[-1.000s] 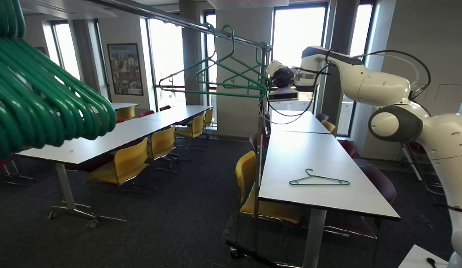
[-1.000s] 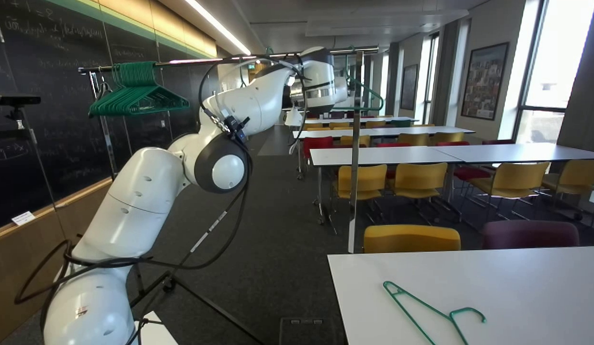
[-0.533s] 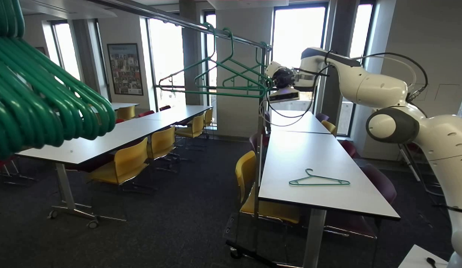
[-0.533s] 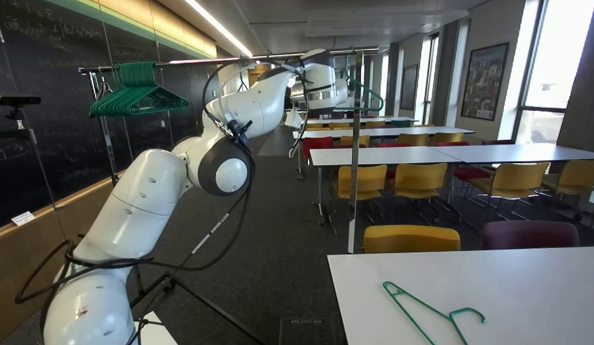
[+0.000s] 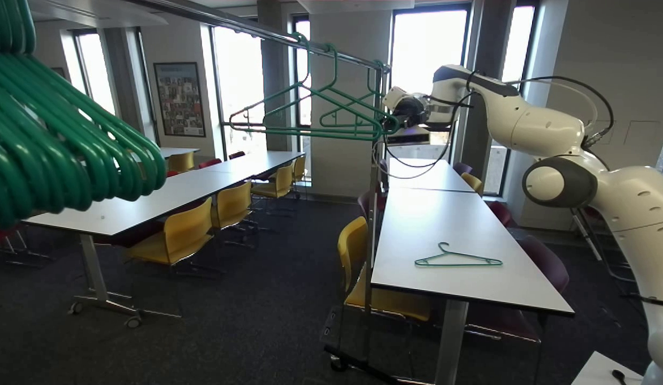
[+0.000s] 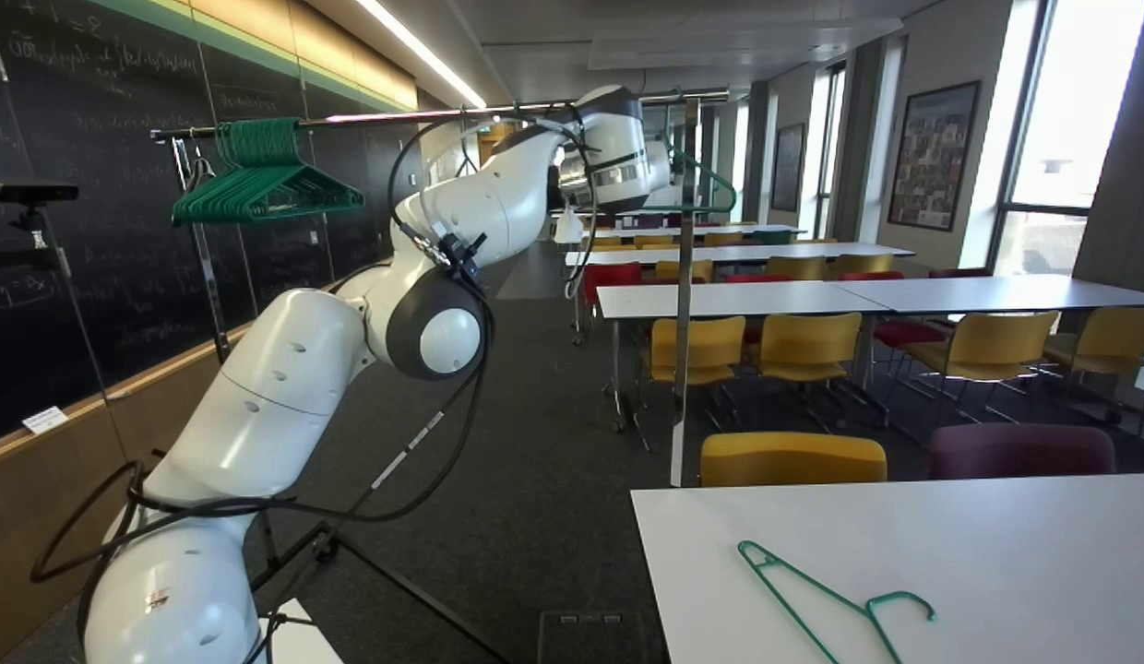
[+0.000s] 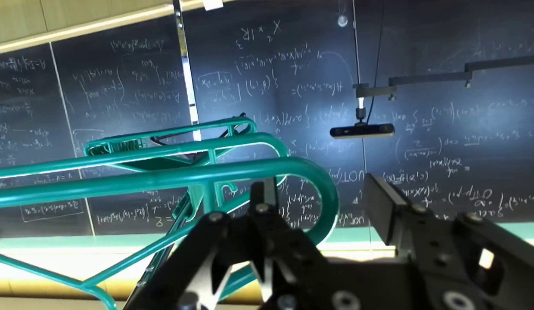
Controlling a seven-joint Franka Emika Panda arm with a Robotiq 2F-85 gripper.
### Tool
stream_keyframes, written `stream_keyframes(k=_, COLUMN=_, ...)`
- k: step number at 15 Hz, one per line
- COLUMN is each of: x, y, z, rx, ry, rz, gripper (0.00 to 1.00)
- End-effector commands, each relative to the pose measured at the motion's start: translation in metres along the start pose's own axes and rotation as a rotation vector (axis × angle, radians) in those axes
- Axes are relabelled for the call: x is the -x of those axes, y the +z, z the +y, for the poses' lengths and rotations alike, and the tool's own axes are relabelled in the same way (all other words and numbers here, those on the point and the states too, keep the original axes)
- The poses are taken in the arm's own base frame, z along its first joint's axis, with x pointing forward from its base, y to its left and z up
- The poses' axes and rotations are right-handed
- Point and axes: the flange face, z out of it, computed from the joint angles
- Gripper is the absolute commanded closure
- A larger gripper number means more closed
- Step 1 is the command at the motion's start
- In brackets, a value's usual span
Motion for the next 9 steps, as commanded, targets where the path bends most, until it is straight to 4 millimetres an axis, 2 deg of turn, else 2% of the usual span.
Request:
stream_keyframes(k=1, x=-0.023, y=-0.006, z=-0.023, rx=0.045, ry=-0.090, rz=-0.162, gripper=0.10)
stream_keyframes(k=3, x=-0.028, y=-0.010, z=-0.033, rx=0.070, ry=-0.117, rz=-0.249, gripper=0.00)
stream_keyframes(k=9, x=-0.034, y=-0.032, z=-0.051, rx=0.174, ry=-0.189, rz=-0.513, gripper=0.00)
